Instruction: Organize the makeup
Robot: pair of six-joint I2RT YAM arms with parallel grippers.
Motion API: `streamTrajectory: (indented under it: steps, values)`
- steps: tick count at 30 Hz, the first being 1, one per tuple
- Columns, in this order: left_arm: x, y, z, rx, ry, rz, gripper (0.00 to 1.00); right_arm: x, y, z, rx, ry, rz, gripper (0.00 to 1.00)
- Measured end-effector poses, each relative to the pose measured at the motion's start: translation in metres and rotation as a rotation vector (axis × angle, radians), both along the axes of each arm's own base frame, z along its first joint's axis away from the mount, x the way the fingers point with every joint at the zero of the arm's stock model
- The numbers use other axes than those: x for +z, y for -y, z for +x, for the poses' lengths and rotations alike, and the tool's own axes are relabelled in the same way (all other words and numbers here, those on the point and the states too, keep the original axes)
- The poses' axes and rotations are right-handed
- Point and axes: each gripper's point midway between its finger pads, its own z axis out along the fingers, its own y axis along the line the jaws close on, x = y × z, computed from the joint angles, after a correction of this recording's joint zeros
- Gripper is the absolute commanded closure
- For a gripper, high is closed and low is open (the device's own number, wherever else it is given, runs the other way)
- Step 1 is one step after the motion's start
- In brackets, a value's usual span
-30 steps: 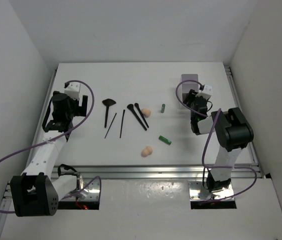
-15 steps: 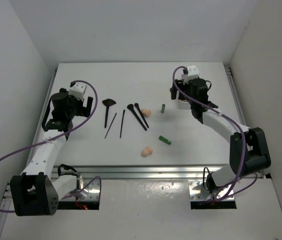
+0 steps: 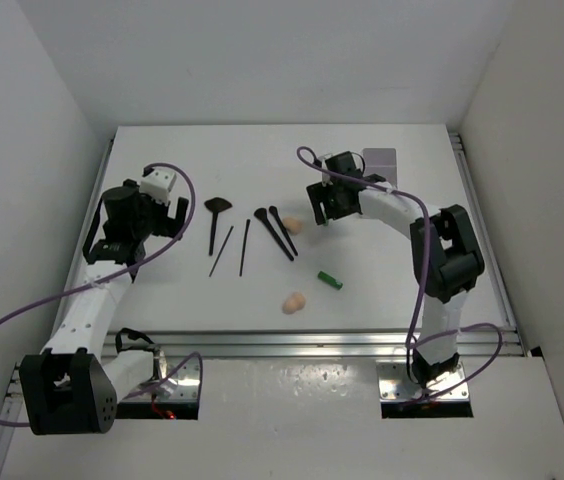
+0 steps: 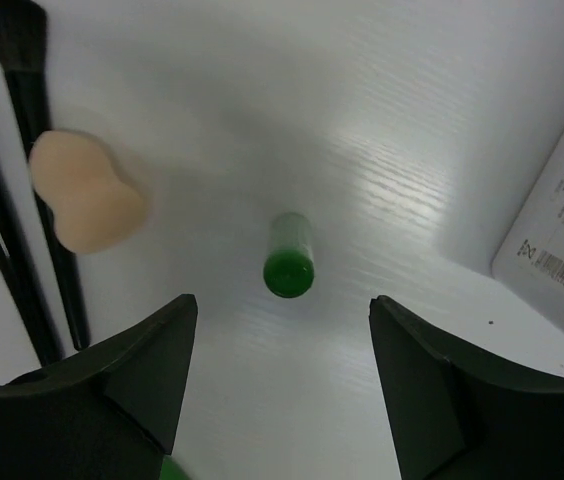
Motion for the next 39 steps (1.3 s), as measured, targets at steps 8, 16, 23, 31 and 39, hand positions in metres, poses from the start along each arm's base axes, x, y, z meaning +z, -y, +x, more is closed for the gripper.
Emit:
streamTrajectory:
  steps: [8, 16, 23, 31, 39]
  values:
    - [0.021, -0.002, -0.009, 0.020, 0.055, 0.003, 0.00, -0.009, 0.007, 0.008, -0.045, -0.009, -0.057, 0.40]
    - [0.019, -0.005, -0.010, 0.039, 0.048, 0.003, 0.00, -0.026, 0.000, 0.022, -0.048, -0.029, -0.062, 0.64]
    - [0.019, -0.007, -0.010, 0.048, 0.047, 0.007, 0.00, -0.022, -0.002, 0.026, -0.059, -0.019, -0.055, 1.00]
    - [0.018, -0.009, -0.009, 0.054, 0.045, 0.018, 0.00, 0.023, 0.014, 0.021, -0.098, 0.074, -0.036, 1.00]
    - [0.016, -0.009, -0.009, 0.049, 0.041, 0.027, 0.00, 0.118, 0.115, 0.042, -0.396, 0.330, 0.034, 1.00]
